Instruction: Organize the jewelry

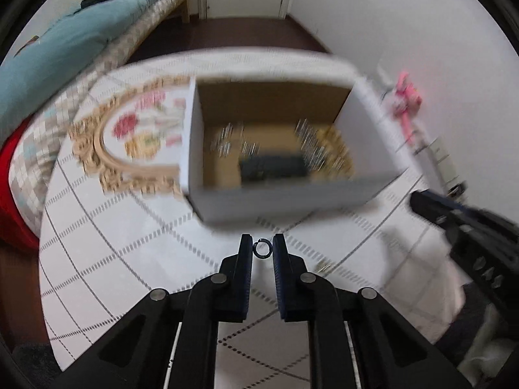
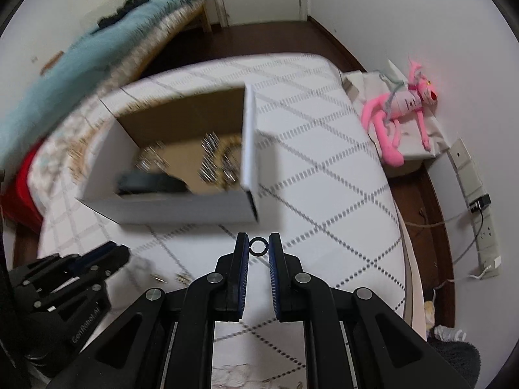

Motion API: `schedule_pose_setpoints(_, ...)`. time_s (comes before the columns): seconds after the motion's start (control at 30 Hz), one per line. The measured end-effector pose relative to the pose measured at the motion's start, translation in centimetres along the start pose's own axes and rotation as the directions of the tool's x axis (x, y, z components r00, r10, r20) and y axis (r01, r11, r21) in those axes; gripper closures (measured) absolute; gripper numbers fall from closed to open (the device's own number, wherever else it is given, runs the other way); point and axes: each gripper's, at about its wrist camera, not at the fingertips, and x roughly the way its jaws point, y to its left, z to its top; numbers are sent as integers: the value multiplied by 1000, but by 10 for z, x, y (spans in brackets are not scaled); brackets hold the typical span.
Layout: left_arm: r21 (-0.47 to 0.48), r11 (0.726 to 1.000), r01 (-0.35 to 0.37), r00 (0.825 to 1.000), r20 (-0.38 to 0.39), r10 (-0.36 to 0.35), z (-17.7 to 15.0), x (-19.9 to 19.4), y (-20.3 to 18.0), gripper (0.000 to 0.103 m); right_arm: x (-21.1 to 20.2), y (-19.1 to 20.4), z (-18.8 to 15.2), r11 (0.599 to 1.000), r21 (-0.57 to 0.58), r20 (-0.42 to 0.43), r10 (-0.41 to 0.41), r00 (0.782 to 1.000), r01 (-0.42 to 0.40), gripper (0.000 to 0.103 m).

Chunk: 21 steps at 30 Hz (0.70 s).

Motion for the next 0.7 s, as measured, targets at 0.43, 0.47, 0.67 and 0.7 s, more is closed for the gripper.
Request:
schedule_pose_setpoints(0.43, -74, 996, 49, 998, -23, -50, 102, 4, 15, 91, 31, 26, 105, 990, -33, -80, 134, 988, -137, 90)
schedule_pose_setpoints(0.47, -80, 996, 48, 998, -38, -51, 105, 8, 18, 89, 37, 25, 109, 988, -25, -106, 148, 983, -152, 90)
schedule_pose_setpoints(0.67, -105, 994, -23, 999, -46, 18, 104, 11, 31, 40, 50, 20, 117, 982, 14, -141, 190, 972, -190, 82)
schedule_pose_setpoints(0.7, -106, 994, -30, 999, -40, 26, 104, 10, 34, 38, 49, 19, 117, 982, 14, -137, 189, 972, -189, 81)
